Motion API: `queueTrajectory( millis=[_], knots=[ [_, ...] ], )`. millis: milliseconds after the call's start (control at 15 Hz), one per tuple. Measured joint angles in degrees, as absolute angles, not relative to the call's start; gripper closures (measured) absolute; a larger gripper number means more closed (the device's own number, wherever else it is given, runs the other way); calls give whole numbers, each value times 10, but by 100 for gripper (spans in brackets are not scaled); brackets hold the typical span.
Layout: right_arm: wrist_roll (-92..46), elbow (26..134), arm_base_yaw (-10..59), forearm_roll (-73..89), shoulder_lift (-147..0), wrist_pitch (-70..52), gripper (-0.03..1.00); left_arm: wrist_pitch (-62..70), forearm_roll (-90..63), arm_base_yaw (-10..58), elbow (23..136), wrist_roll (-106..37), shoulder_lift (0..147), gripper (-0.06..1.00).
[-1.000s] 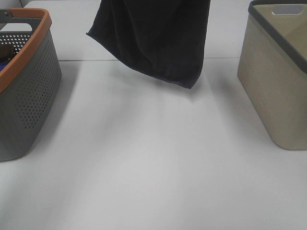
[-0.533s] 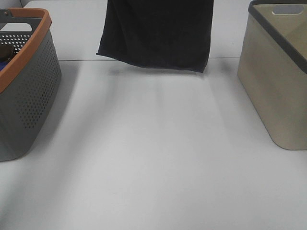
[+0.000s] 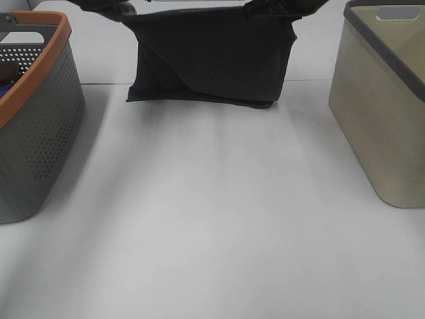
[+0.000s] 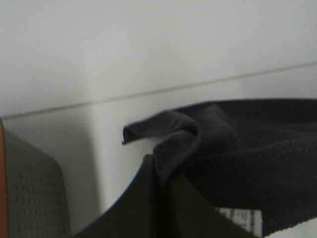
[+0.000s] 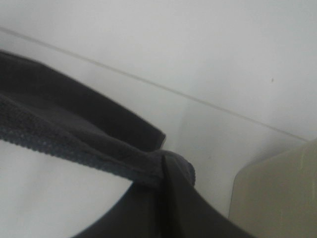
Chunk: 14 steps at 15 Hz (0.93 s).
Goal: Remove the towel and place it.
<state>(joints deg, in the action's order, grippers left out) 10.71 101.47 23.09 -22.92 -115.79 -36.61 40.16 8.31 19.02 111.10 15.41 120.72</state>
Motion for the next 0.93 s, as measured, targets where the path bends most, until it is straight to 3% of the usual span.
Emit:
queueTrajectory(
  millis=[400, 933],
  knots=[
    [40, 1015, 231, -118, -1158, -545, 97, 609, 5, 191, 1111, 132, 1207, 94],
    [11, 1015, 231, -12, -1158, -688, 97, 676, 50, 257, 973, 120, 1207, 94]
  ],
)
